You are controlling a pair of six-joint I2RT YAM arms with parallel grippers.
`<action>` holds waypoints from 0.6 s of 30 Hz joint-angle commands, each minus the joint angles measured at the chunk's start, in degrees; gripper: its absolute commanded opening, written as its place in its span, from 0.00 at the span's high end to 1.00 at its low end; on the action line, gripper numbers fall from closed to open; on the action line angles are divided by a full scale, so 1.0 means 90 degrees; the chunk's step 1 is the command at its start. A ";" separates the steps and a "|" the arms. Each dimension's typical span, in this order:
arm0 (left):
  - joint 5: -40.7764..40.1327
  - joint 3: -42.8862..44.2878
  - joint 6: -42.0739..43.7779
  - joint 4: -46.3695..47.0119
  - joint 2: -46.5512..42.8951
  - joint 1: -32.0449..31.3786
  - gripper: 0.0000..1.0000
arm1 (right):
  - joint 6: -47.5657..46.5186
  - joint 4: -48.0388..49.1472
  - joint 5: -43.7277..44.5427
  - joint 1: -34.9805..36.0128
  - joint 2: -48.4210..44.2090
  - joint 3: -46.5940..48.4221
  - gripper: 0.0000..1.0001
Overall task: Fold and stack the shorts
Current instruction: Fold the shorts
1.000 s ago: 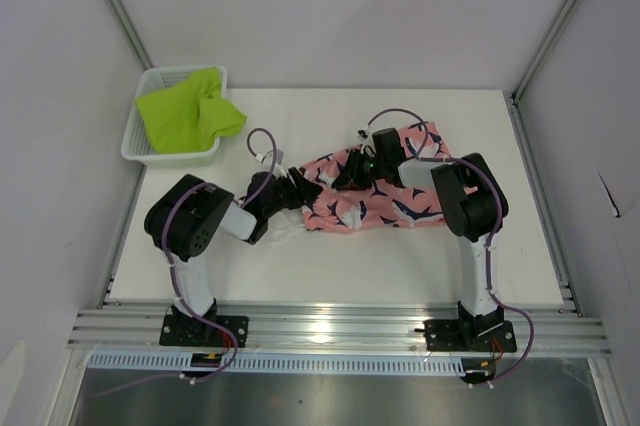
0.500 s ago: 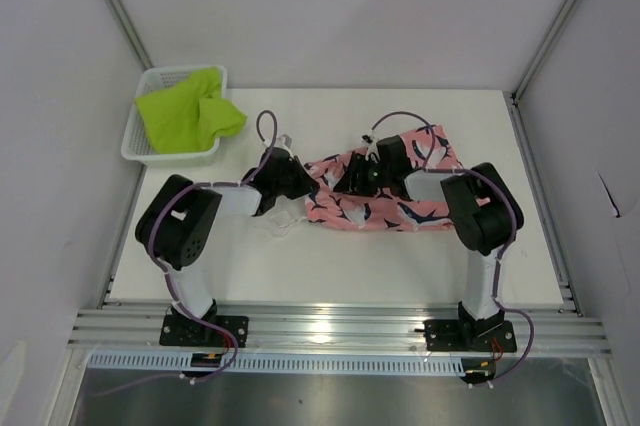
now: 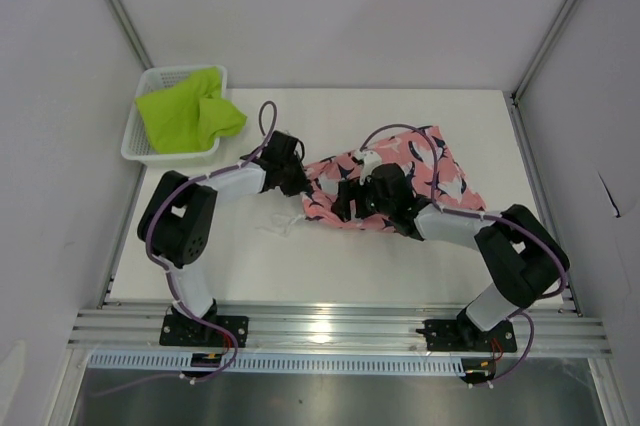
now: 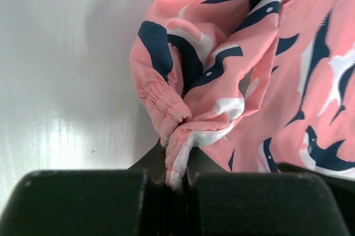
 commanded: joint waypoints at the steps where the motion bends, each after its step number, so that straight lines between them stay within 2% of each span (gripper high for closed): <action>1: -0.0127 0.0482 -0.0024 -0.0829 0.0191 -0.0039 1.00 | -0.1168 0.0455 0.0859 0.0559 -0.0415 -0.0075 0.17; 5: -0.0225 0.0999 0.0113 -0.1609 0.0348 -0.0029 1.00 | -0.1980 0.0621 0.1222 0.1126 -0.0445 -0.0114 0.08; 9: -0.0294 0.1254 0.0181 -0.2050 0.0338 -0.0039 1.00 | -0.2907 0.0748 0.1807 0.1684 -0.0387 -0.0153 0.05; 14: -0.0167 0.1488 0.0279 -0.2295 0.0396 -0.0039 1.00 | -0.3776 0.1305 0.2558 0.2222 -0.0397 -0.0427 0.04; 18: -0.0040 0.1479 0.0318 -0.2354 0.0339 -0.0029 1.00 | -0.4060 0.1567 0.3195 0.2437 -0.0143 -0.0339 0.07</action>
